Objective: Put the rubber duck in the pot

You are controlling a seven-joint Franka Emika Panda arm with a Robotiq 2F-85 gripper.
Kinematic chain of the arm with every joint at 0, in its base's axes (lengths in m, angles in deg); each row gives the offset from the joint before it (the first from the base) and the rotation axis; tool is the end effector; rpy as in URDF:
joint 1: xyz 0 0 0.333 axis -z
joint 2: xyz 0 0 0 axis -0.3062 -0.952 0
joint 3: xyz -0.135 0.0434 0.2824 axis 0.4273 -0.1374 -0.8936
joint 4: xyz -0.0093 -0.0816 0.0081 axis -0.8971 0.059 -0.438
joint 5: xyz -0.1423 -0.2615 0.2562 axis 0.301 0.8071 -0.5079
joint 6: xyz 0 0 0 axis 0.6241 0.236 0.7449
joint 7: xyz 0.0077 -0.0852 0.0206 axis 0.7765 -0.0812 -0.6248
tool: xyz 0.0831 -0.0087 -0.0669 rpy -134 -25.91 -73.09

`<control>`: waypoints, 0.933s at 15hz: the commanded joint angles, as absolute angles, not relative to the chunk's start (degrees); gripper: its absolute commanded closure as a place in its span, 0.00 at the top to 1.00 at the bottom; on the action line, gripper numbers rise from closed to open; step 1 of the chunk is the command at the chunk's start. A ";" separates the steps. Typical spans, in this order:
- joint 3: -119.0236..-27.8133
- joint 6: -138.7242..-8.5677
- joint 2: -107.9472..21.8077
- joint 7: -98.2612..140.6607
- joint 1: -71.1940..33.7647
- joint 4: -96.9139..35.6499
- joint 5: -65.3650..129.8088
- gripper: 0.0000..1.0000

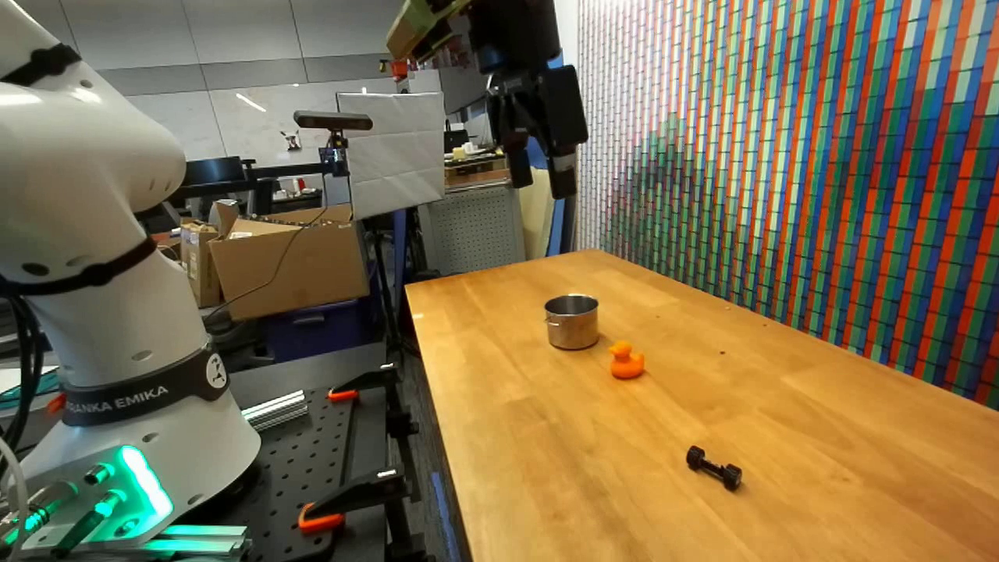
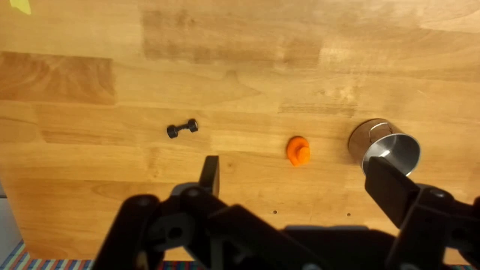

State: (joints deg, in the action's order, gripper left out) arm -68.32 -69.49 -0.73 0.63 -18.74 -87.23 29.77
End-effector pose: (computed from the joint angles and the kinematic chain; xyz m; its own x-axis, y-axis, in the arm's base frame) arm 0.3999 -0.0568 0.4151 0.9796 0.1493 0.1344 0.1541 -0.9877 -0.0260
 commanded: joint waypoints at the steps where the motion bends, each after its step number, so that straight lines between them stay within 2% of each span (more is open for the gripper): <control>1: -72.21 -77.37 -12.29 2.83 -21.74 -80.31 27.03 1.00; 6: -77.19 -85.89 -27.72 9.48 -21.17 -72.60 30.26 1.00; 14: -76.82 -89.83 -44.88 13.89 -20.01 -65.83 33.24 1.00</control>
